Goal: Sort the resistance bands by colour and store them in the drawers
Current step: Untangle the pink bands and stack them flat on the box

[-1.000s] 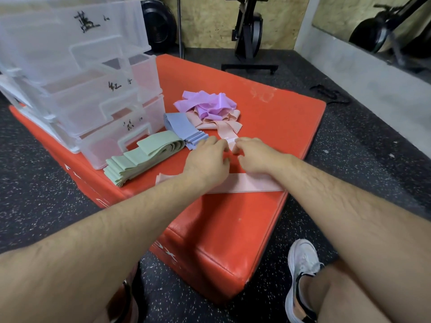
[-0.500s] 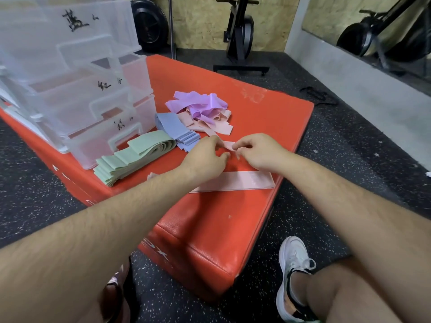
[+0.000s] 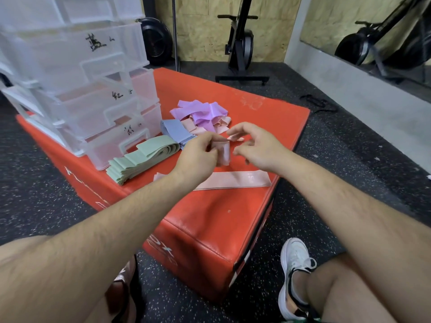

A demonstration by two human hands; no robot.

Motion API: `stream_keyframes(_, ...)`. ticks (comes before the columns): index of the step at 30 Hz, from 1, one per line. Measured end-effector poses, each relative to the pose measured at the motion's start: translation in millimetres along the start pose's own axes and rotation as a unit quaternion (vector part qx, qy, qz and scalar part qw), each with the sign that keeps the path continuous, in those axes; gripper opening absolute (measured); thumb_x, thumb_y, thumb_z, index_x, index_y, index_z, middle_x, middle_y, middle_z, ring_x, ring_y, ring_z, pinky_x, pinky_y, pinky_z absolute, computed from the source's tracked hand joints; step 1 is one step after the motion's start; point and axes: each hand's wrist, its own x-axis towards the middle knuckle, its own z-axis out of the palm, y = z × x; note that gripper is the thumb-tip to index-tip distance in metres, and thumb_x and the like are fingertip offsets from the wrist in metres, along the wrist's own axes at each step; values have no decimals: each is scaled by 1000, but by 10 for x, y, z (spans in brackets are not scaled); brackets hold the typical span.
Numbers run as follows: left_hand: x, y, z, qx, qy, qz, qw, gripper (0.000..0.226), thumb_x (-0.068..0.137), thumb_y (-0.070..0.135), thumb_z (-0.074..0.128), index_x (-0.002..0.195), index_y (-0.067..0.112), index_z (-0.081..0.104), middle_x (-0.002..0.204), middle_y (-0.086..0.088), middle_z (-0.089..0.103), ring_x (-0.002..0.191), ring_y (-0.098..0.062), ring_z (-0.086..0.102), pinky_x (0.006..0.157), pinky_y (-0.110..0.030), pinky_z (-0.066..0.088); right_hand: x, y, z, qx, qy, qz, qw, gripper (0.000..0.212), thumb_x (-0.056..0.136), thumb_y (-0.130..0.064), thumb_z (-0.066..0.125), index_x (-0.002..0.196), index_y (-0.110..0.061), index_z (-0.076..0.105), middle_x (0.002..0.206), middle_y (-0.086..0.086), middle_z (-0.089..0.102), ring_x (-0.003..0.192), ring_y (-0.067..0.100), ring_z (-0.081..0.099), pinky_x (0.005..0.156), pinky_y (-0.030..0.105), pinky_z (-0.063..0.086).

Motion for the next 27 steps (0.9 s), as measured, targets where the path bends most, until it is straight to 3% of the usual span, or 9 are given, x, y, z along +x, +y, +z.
stream_keyframes(3,-38,-12,-95,15,3,9,1000,32,90,-1,48,107,16,69,88,2,70,66,0,68,65,-14,52,85,80,108,-136,-83,-41,986,40,89,-14,66,121,-38,59,112,7,60,80,16,53,83,33,51)
stream_keyframes(5,-58,-33,-166,3,10,-1,1000,30,89,-3,50,103,16,69,82,7,70,65,2,67,64,-11,49,150,92,205,-151,-89,-71,982,35,89,-19,68,121,-30,62,103,11,56,80,8,48,80,34,48)
stream_keyframes(7,-75,-64,-253,-26,3,-20,999,28,88,-6,52,100,14,68,77,9,72,67,-4,71,67,-18,55,206,44,288,-148,-86,-118,978,24,85,-22,71,107,-22,64,107,5,51,85,1,44,80,26,39)
stream_keyframes(9,-81,-129,-346,-27,-4,-19,999,29,87,-6,56,95,19,68,80,3,73,69,-10,73,75,-27,58,265,47,360,-173,-85,-132,972,22,81,-31,73,96,-21,60,111,3,55,97,12,46,87,31,40)
stream_keyframes(12,-74,-207,-441,36,10,-5,999,30,82,2,65,88,31,64,80,-4,65,64,-2,59,67,-19,50,289,79,406,-225,-94,-125,962,22,85,-33,75,92,-18,61,106,-1,62,108,21,43,98,39,40)
stream_keyframes(16,-69,-263,-510,78,25,-16,996,18,85,11,70,97,23,68,65,12,50,53,4,45,54,-10,35,278,4,426,-227,-91,-115,963,20,88,-35,73,97,-19,65,92,-7,58,95,18,51,85,34,44)
stream_keyframes(20,-74,-288,-597,72,41,-14,996,22,83,4,65,94,23,69,71,5,54,62,-8,48,62,-22,42,325,48,411,-280,-94,-124,947,18,88,-34,71,94,-19,64,86,-2,67,86,22,59,82,38,47)
stream_keyframes(24,-59,-325,-734,41,72,-47,995,20,85,7,69,91,26,69,76,10,63,66,-5,56,60,-14,43,335,164,251,-317,-93,-103,938,15,89,-32,71,91,-18,65,85,-4,68,84,17,58,79,28,34)
stream_keyframes(27,-51,-391,-838,19,89,-78,993,17,85,11,71,92,27,69,89,4,72,78,-14,66,66,-28,54,335,251,91,-360,-96,-83,924,15,89,-34,71,89,-20,65,85,-5,68,85,17,57,89,32,35)
